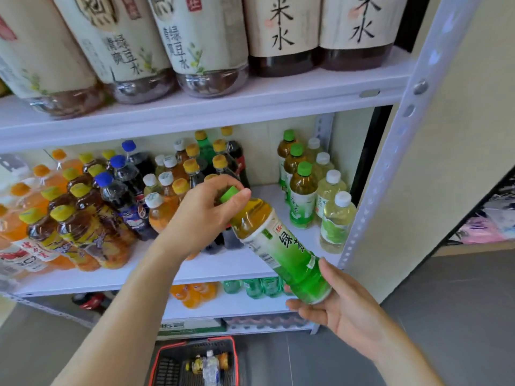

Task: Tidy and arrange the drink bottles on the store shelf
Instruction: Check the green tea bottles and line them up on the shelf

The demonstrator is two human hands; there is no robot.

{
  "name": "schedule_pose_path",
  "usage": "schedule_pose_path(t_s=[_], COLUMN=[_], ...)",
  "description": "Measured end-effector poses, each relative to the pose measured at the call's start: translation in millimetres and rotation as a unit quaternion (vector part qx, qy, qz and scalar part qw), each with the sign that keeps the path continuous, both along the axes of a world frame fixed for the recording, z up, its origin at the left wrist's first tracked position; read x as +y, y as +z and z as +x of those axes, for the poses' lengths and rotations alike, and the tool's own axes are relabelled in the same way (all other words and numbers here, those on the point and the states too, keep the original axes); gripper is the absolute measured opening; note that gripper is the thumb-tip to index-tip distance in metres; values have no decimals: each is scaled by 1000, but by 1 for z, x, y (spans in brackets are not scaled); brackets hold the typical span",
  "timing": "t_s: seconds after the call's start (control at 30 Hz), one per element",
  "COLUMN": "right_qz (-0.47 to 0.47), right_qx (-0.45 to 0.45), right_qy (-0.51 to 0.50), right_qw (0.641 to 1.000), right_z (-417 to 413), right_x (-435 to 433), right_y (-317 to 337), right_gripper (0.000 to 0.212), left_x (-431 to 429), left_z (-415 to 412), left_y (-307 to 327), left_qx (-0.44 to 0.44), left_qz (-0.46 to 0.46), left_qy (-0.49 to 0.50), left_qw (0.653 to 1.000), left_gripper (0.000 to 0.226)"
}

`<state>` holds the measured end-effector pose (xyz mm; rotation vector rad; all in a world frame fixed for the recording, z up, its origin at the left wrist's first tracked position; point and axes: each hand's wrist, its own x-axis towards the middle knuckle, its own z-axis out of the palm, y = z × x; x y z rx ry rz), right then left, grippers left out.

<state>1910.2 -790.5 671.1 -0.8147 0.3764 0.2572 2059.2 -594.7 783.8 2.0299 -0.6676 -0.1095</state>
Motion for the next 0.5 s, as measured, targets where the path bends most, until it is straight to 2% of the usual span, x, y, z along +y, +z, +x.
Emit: schedule_pose_path(t_s=[0.07,0.17,0.33,0.5], right_qz=[-32,-167,-338,-457], right_qx=[7,13,-20,-82], right_qy=[-1,12,40,-4], right_qw=[999,986,940,886], right_z=[10,27,52,76], right_x=[-5,-10,-7,-3], right_y=[-2,-2,0,8], right_gripper=[51,42,48,43], left_x=[-9,-21,-50,-93], left_z=[3,14,50,118], left_y=[0,2,-7,-28], left_qx=[-15,-89,-250,-257], left_qz=[18,104,227,353], left_qy=[9,11,39,60], left_qw=[1000,991,941,897], left_gripper=[21,15,28,33])
